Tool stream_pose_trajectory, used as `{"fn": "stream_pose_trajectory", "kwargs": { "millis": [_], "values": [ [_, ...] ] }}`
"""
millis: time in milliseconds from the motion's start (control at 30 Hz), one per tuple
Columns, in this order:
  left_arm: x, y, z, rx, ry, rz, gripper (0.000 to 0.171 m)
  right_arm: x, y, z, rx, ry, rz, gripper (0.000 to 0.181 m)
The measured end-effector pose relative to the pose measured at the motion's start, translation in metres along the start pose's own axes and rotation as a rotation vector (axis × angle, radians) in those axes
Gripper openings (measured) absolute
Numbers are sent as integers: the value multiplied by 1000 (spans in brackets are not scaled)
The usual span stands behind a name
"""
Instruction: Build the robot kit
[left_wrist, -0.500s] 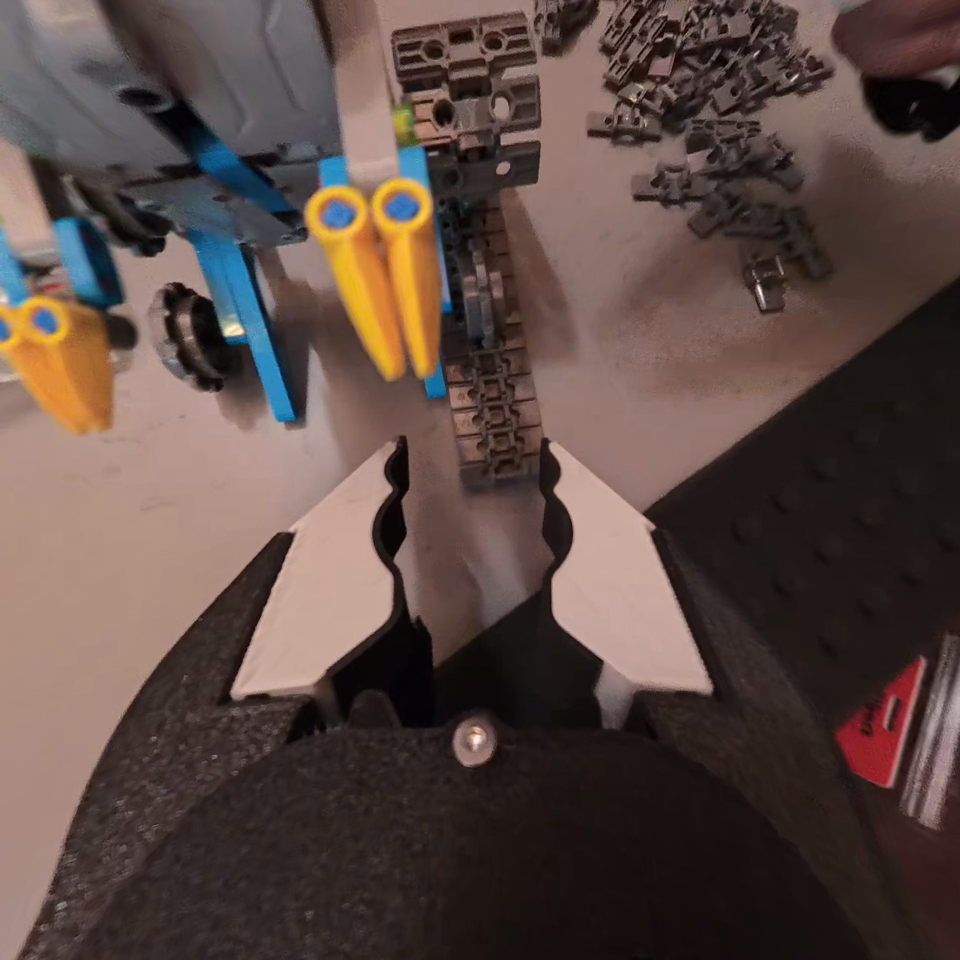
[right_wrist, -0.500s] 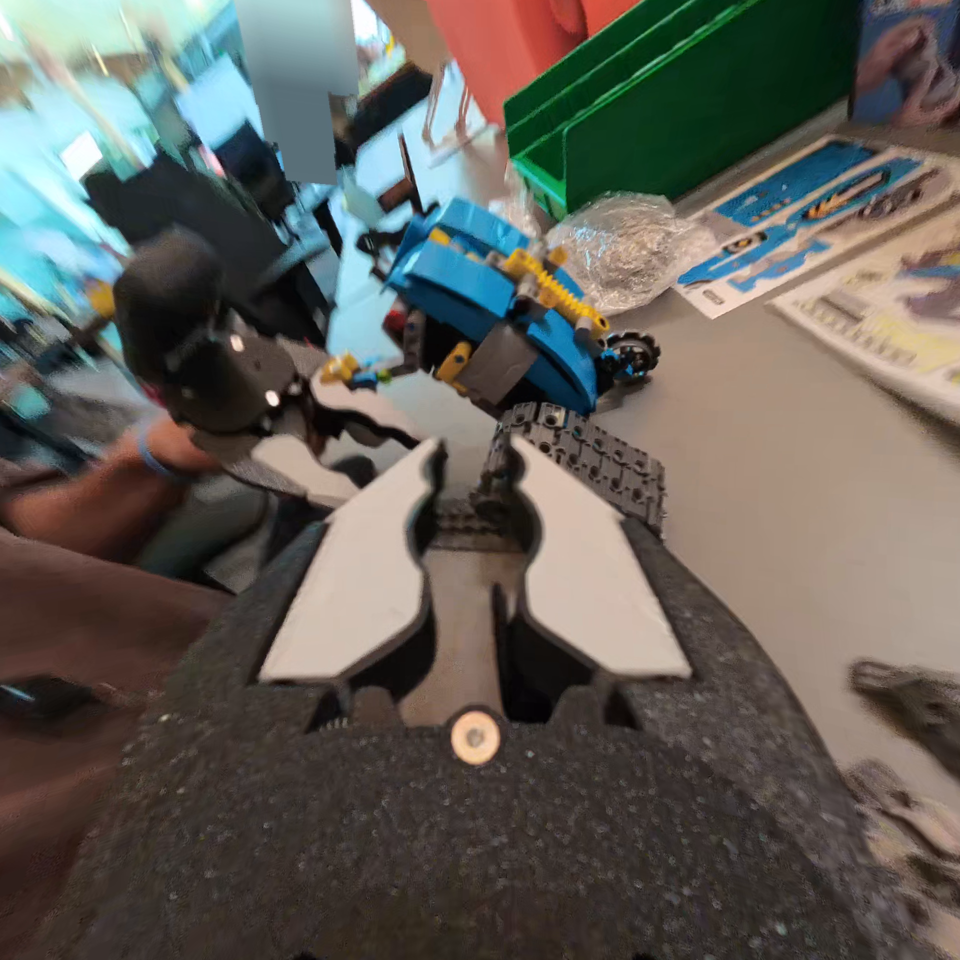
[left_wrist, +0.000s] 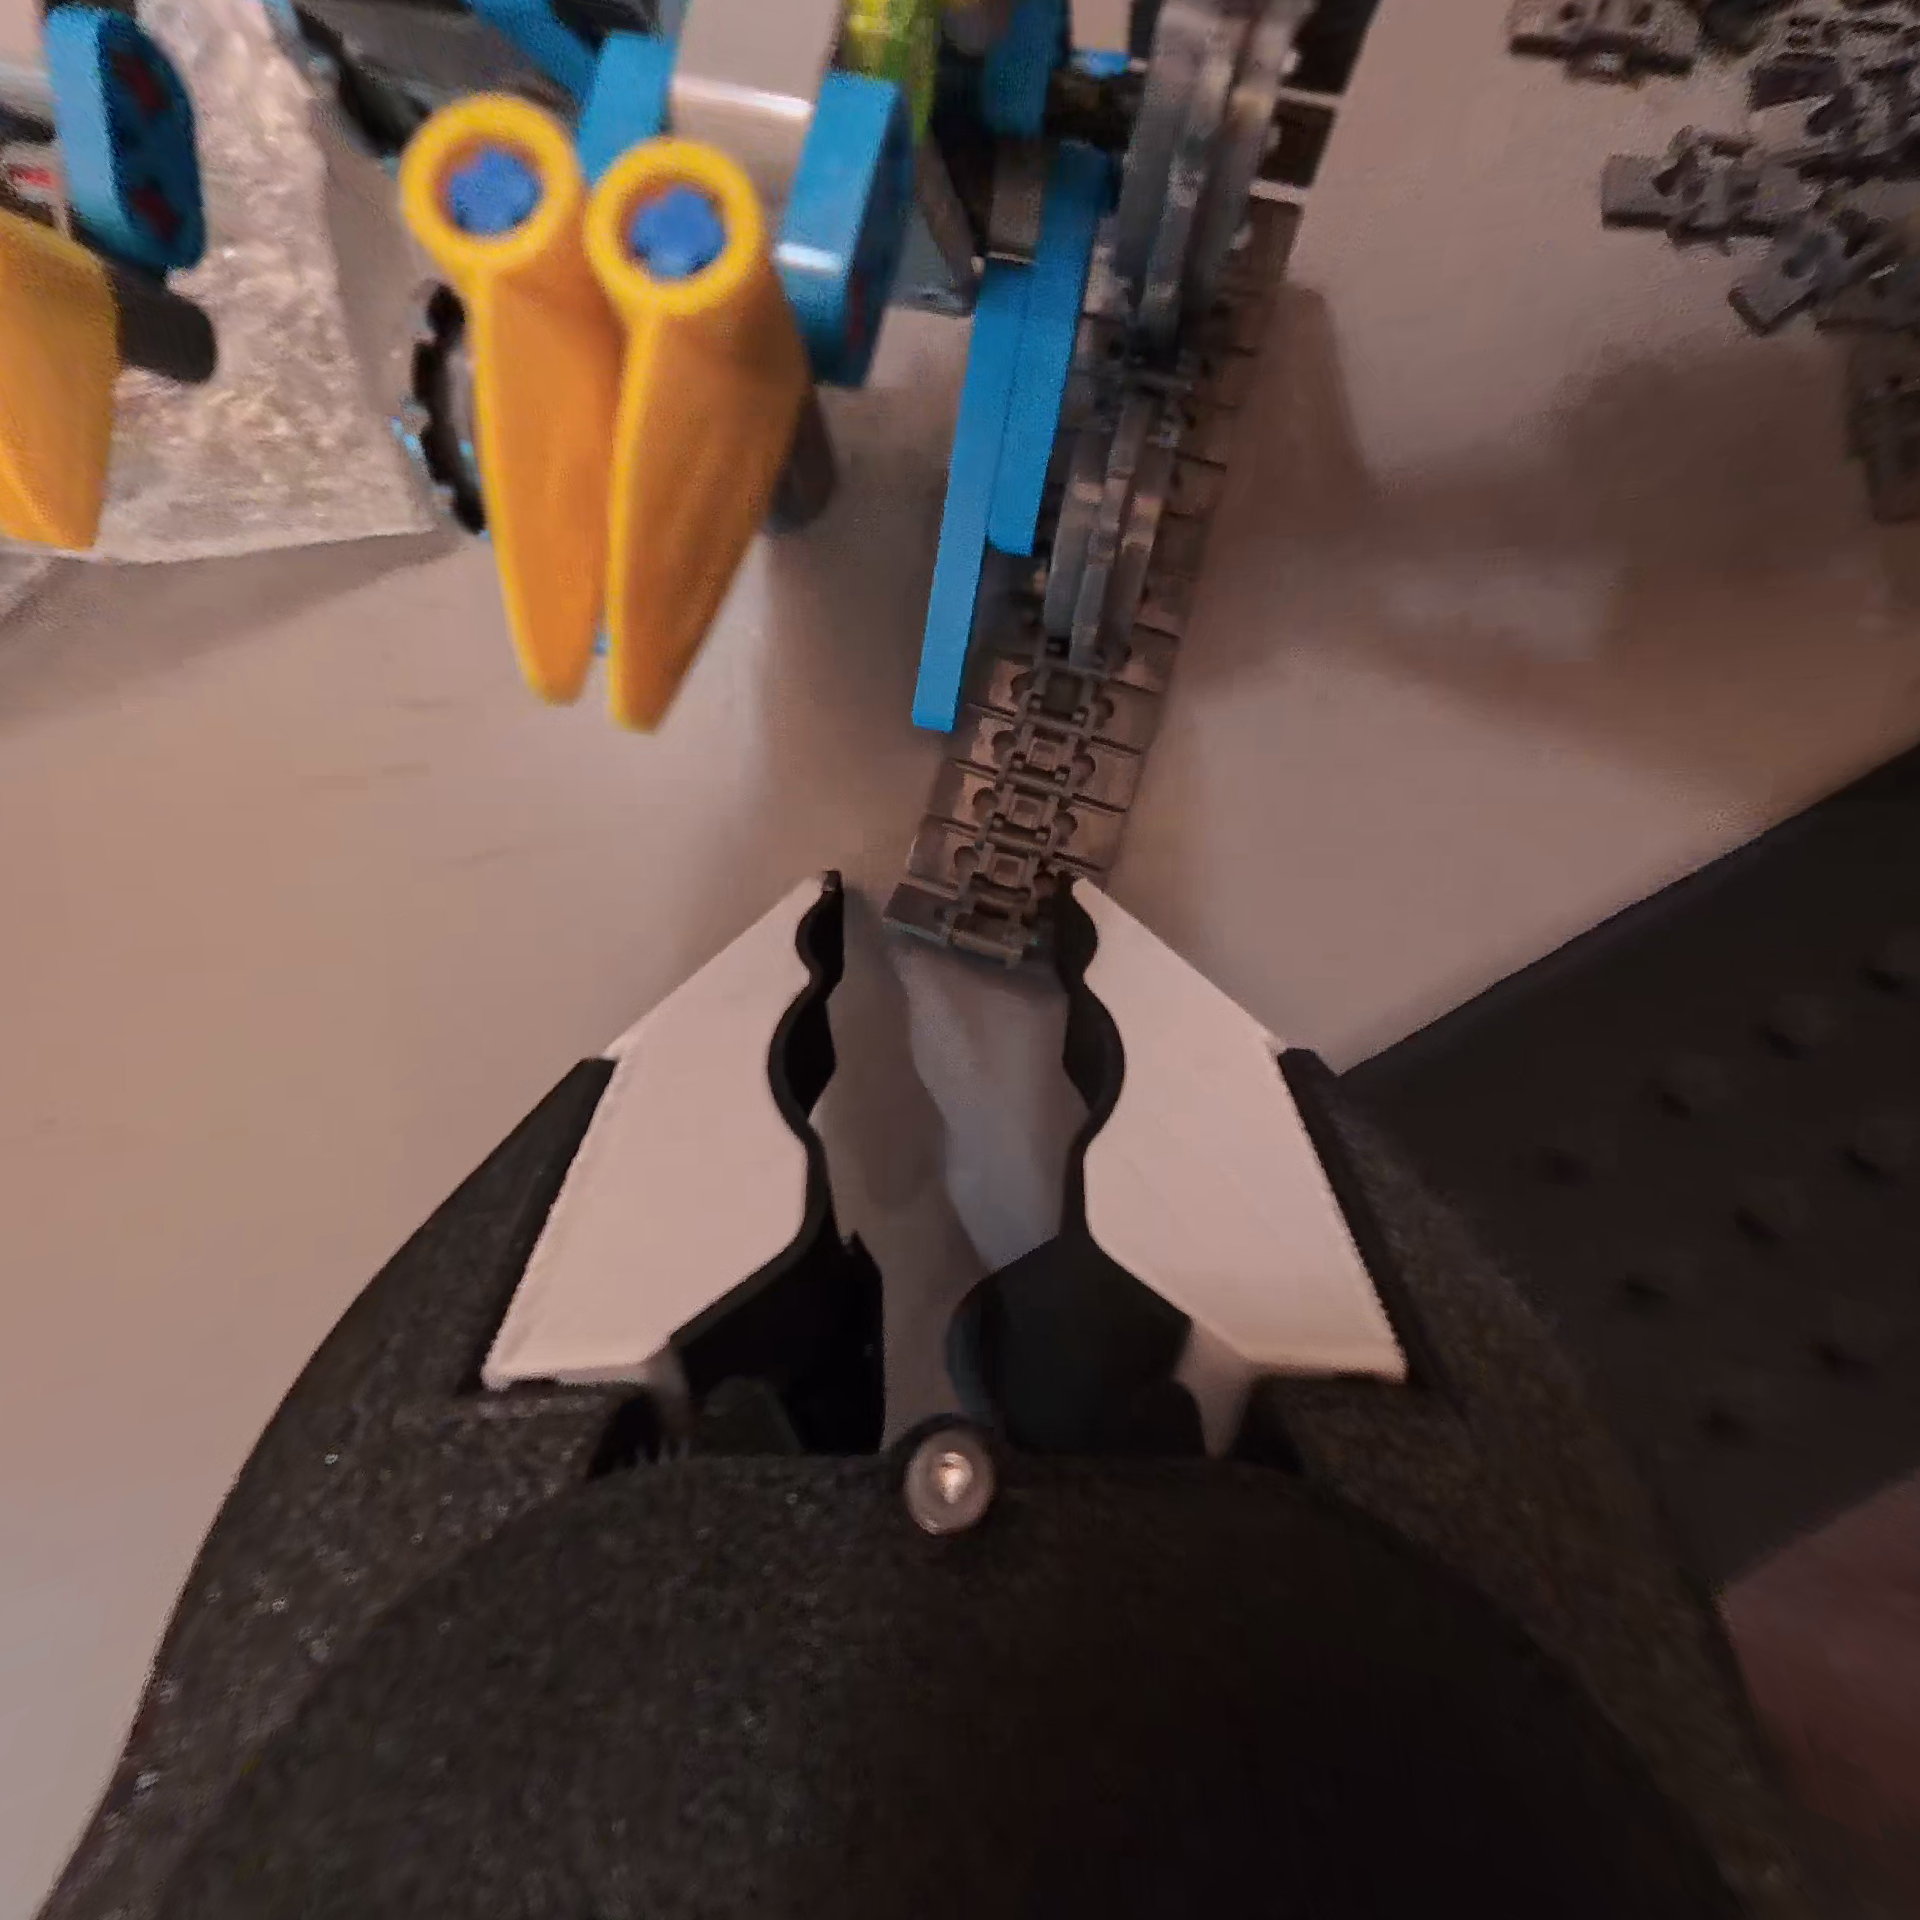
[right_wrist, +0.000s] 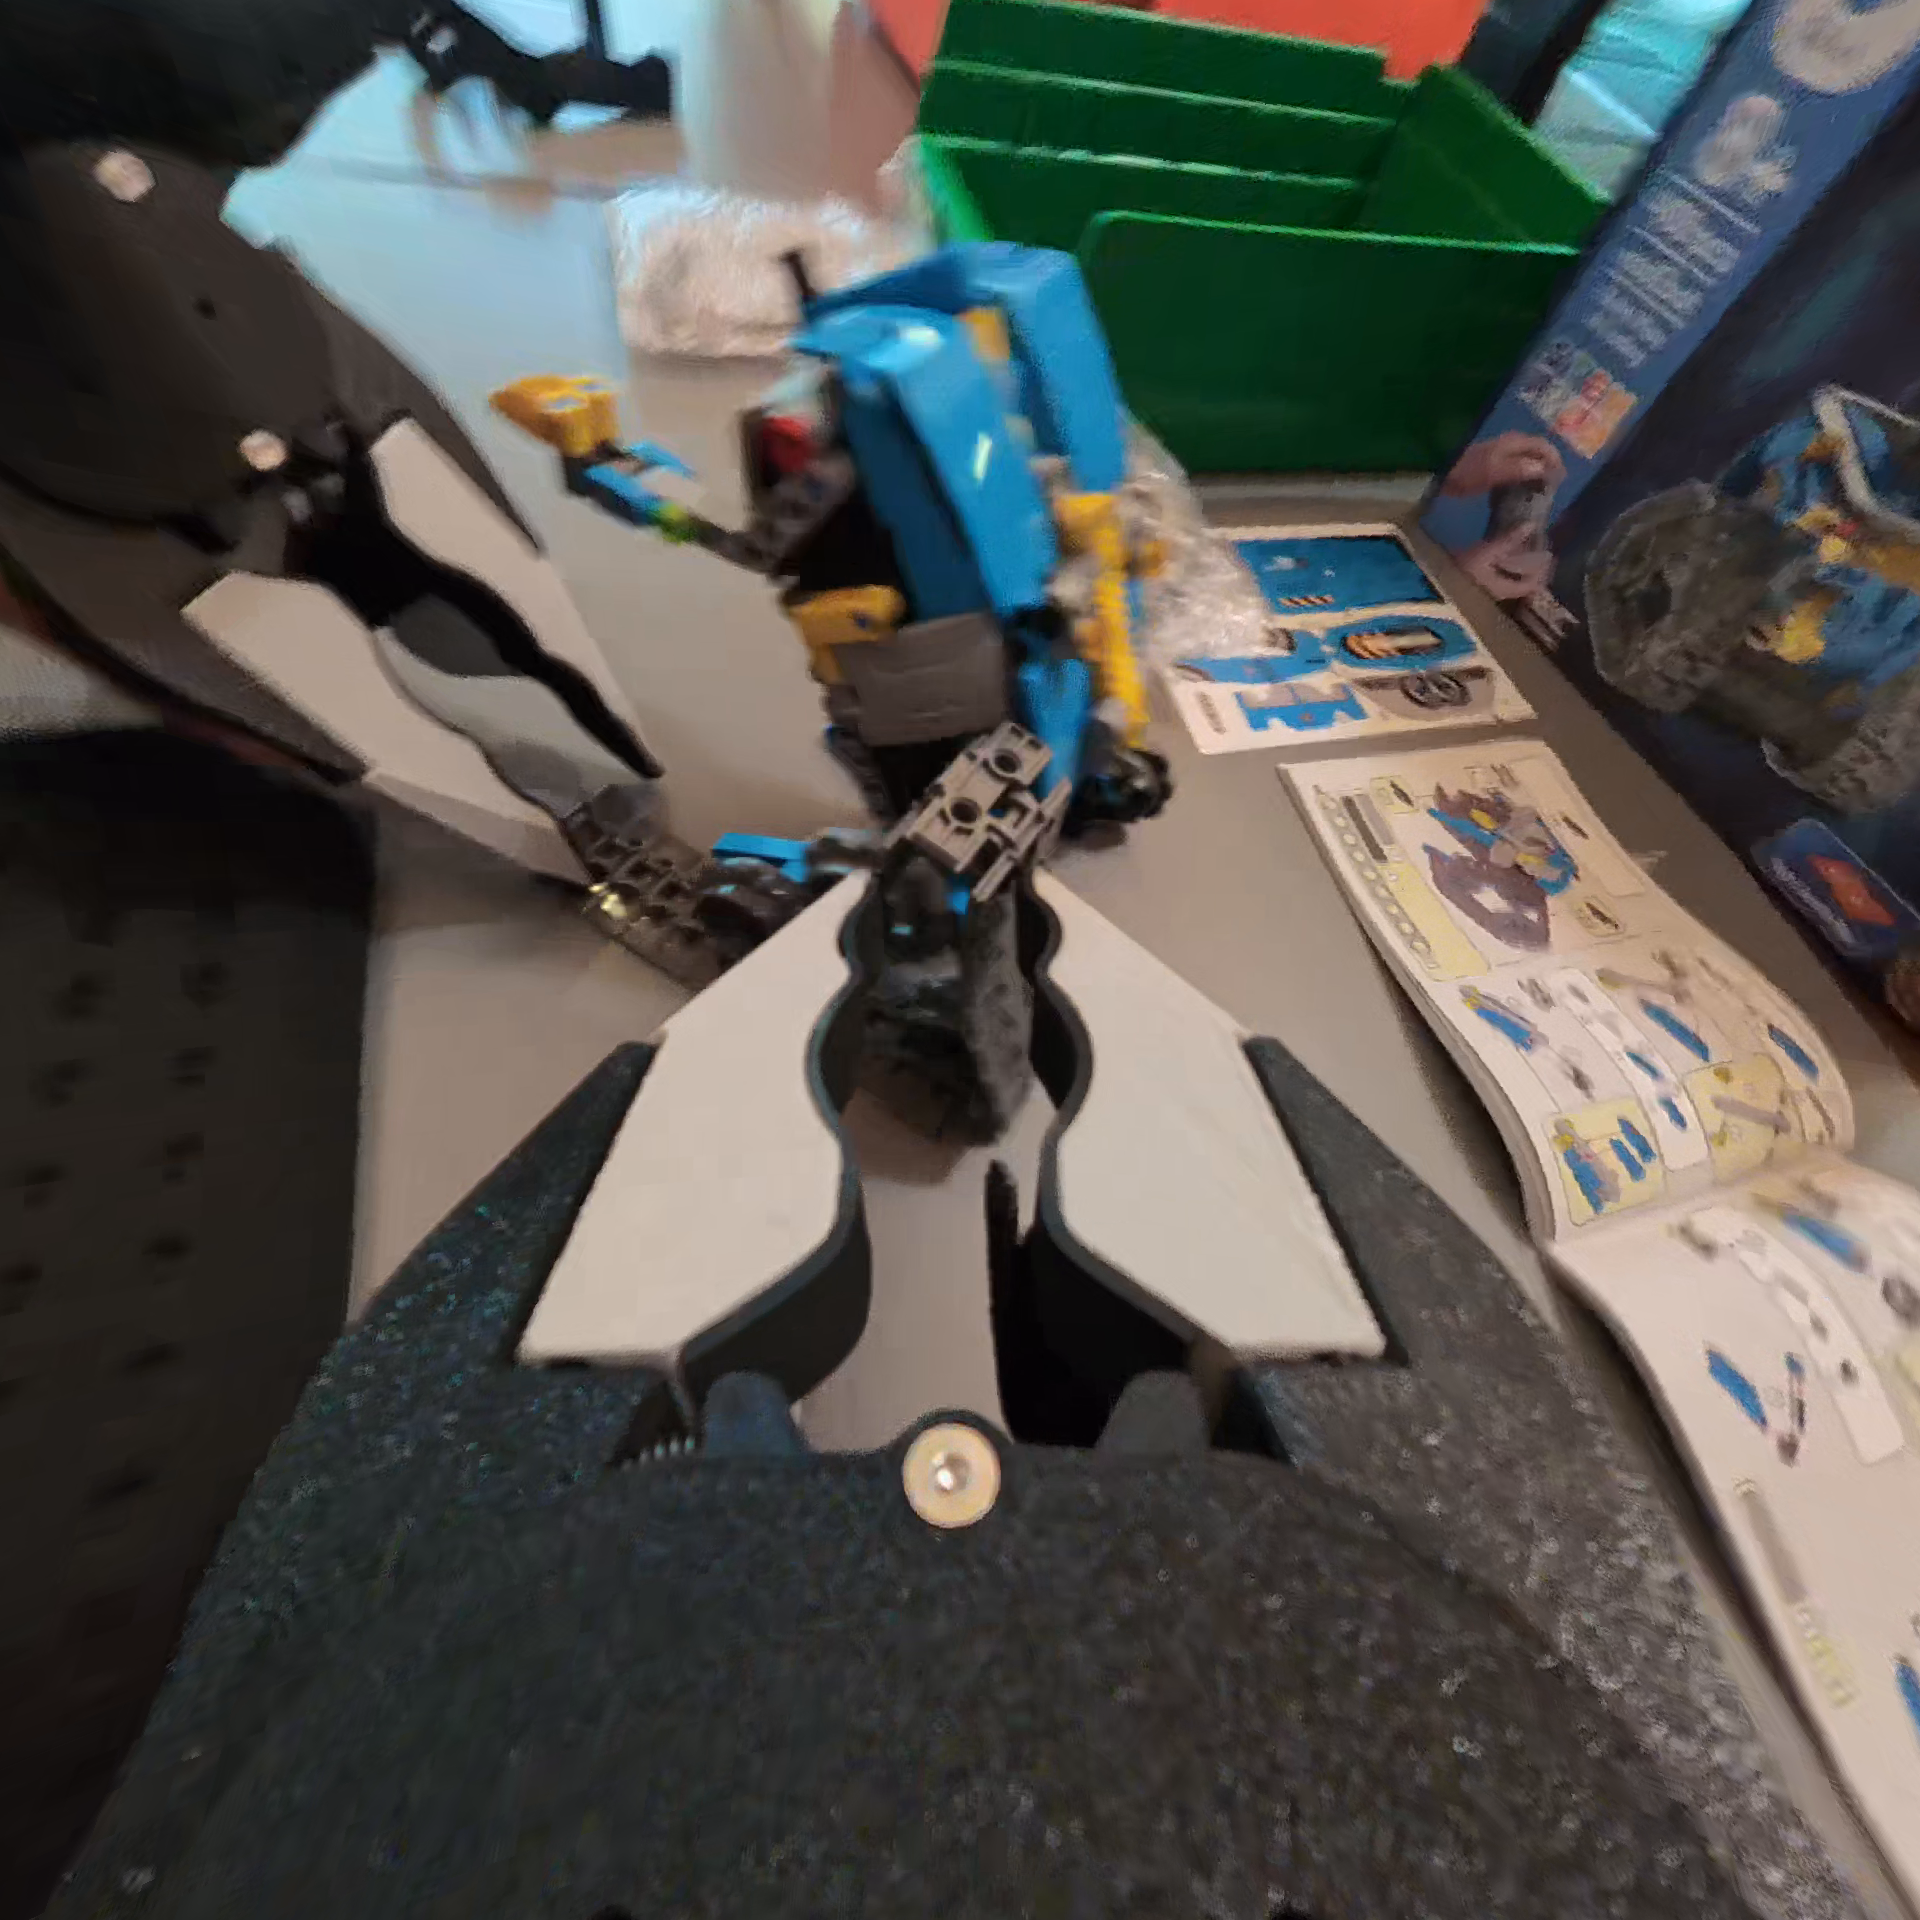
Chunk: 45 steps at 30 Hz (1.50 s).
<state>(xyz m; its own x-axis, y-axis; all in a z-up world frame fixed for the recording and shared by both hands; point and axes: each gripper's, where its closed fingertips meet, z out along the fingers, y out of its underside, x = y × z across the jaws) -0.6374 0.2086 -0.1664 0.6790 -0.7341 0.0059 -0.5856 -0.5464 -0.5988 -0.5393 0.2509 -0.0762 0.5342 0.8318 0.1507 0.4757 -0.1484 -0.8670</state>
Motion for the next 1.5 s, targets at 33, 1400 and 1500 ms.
{"fn": "stream_pose_trajectory", "kwargs": {
  "millis": [33,1400,1500],
  "values": [
    [-4,2,-1,-2,-1,-3,41,11,3,-3,0,24,70,22],
    [-39,-126,-55,153,170,303,87,68,119,-20,-497,-468,-117,29],
    [-40,-121,-58,116,164,327,86,63,123,-12,-476,-437,-179,28]
  ]
}}
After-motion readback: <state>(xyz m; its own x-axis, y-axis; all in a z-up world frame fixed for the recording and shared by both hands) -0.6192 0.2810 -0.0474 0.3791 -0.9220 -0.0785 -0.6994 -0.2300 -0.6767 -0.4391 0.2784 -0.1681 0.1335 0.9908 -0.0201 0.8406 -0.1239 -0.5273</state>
